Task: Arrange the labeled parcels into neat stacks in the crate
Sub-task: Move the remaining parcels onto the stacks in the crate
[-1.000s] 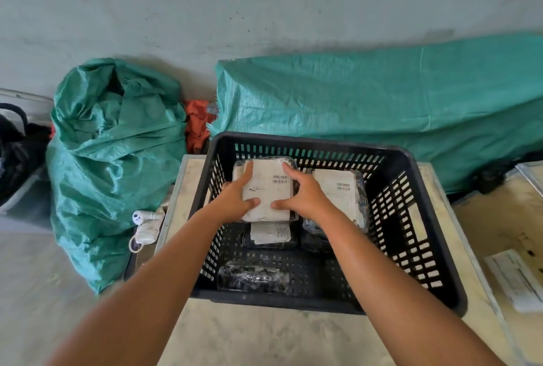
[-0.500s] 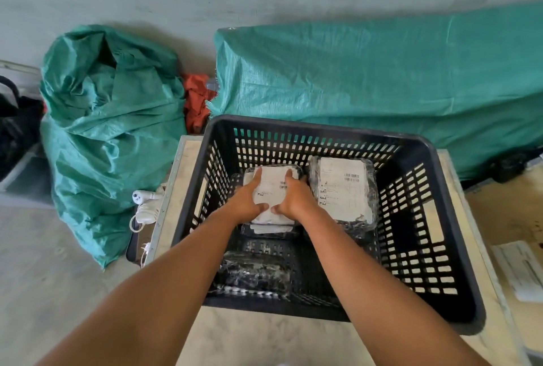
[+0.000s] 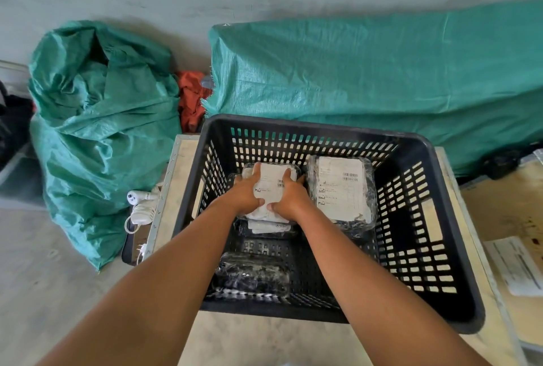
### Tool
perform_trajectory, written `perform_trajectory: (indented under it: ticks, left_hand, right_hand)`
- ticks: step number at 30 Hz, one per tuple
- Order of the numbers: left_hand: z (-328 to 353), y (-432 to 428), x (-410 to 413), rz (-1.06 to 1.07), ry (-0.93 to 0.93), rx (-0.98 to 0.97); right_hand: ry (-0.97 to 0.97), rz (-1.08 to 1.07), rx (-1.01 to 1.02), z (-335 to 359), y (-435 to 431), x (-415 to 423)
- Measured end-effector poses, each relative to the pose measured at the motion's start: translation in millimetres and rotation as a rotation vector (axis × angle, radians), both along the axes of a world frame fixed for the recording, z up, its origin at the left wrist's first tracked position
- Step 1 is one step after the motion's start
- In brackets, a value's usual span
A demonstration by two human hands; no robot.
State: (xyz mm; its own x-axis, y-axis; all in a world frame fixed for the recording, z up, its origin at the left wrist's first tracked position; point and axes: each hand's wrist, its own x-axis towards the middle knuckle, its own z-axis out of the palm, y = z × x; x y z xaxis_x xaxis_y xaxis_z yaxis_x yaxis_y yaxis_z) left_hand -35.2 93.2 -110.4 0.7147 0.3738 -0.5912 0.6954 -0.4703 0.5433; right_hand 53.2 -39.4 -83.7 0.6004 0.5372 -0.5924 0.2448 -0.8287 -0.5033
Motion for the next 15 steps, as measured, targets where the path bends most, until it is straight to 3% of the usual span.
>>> perform_trajectory:
  ticks: [10, 15]
  left_hand:
    - [30.7, -10.8, 1.3, 0.002, -0.065, 0.083]
    - [94.1, -5.7, -13.3, 0.028, -0.214, 0.168]
  right_hand:
    - [-0.056, 0.058, 0.054, 13.4, -15.5, -15.5]
    - [-0.028, 0.046, 0.312, 50.7, -49.8, -14.0]
